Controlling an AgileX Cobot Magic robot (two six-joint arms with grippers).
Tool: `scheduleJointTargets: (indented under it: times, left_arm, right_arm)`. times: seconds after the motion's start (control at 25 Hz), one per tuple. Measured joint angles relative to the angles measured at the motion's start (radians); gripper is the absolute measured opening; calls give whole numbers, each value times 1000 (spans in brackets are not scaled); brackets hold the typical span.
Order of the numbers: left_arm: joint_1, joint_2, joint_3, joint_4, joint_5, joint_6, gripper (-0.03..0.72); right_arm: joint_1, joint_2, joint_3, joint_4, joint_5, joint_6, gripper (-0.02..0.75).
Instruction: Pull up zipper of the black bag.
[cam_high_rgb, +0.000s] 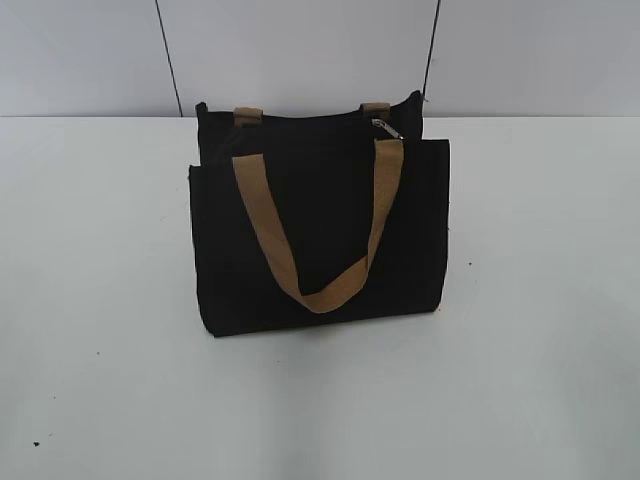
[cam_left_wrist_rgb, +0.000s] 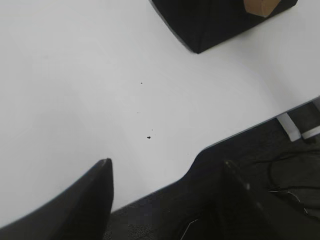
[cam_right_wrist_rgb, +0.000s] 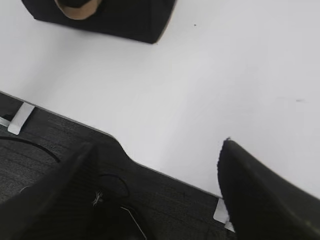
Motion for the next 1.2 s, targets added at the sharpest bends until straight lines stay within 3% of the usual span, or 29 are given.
scheduleJointTargets:
  times: [0.24, 0.92, 1.04, 1.2]
  left_arm:
    - [0, -87, 45, 10, -106, 29, 496]
    - [4, -92, 62, 10, -143, 45, 496]
    - [46, -101, 62, 10, -143, 45, 496]
    - [158, -139, 62, 10, -143, 45, 496]
  right_arm:
    - [0, -89, 141, -29, -80, 24, 566]
    - [0, -89, 146, -39, -110, 25, 566]
    - [0, -89, 146, -39, -110, 25, 566]
    - [-1, -89, 146, -38, -110, 25, 566]
